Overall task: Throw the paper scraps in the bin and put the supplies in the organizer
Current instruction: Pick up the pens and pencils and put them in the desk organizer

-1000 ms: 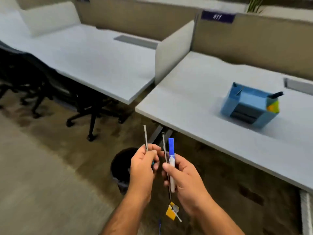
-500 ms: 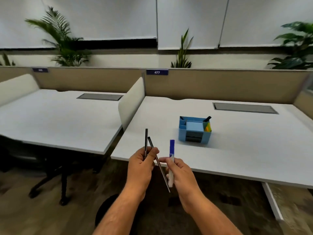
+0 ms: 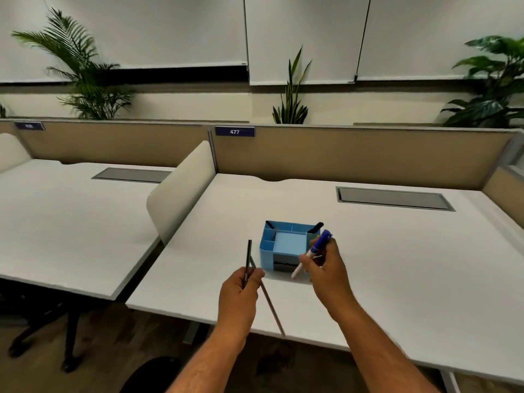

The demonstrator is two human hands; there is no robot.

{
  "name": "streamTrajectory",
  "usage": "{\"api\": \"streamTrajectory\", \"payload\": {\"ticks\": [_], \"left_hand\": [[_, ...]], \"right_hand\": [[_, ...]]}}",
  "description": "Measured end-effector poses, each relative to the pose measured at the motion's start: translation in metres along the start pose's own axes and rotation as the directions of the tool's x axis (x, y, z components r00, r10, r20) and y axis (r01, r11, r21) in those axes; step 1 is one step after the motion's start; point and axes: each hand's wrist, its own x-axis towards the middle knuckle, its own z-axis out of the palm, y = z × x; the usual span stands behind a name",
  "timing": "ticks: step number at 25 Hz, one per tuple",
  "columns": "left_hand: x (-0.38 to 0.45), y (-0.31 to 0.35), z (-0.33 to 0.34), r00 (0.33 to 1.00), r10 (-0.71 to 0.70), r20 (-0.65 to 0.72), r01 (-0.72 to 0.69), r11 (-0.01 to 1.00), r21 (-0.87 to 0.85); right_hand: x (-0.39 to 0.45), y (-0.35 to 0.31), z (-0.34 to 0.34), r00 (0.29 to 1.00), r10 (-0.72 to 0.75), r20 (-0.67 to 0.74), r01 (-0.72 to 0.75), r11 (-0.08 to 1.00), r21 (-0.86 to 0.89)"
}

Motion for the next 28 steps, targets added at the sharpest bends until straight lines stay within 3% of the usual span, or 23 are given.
{"api": "streamTrajectory", "payload": {"ticks": [4, 9, 14, 18, 20, 23, 25, 28], "left_hand": [[0.037, -0.002, 0.045, 0.992, -0.066, -0.110, 0.064, 0.998, -0.022], [0.062, -0.012, 0.077, 0.975, -0.109, -0.194, 0.101, 0.994, -0.050], [0.083, -0.016, 0.092, 0.969, -0.096, -0.226, 0.109, 0.993, 0.049], [0.099, -0.015, 0.100, 0.958, -0.121, -0.259, 0.141, 0.988, 0.061], [0.104, -0.014, 0.105, 0.953, -0.138, -0.270, 0.154, 0.987, 0.040], [0.110, -0.011, 0.115, 0.945, -0.170, -0.279, 0.182, 0.983, 0.016], [0.114, -0.009, 0.123, 0.949, -0.171, -0.263, 0.183, 0.983, 0.023], [0.115, -0.010, 0.133, 0.960, -0.171, -0.222, 0.182, 0.983, 0.032]], "right_hand": [[0.088, 0.027, -0.043, 0.999, 0.034, 0.024, -0.035, 0.999, 0.035], [0.189, 0.052, -0.043, 0.997, 0.036, 0.073, -0.040, 0.998, 0.048], [0.252, 0.080, -0.017, 0.981, -0.056, 0.187, 0.115, 0.941, -0.319], [0.264, 0.092, -0.007, 0.935, 0.005, 0.354, 0.242, 0.720, -0.650], [0.261, 0.085, -0.008, 0.913, -0.045, 0.405, 0.343, 0.623, -0.703], [0.225, 0.071, -0.014, 0.929, -0.220, 0.296, 0.348, 0.791, -0.504], [0.189, 0.064, -0.014, 0.916, -0.091, 0.390, 0.219, 0.930, -0.297], [0.142, 0.066, -0.014, 0.786, 0.100, 0.610, 0.012, 0.984, -0.177]]}}
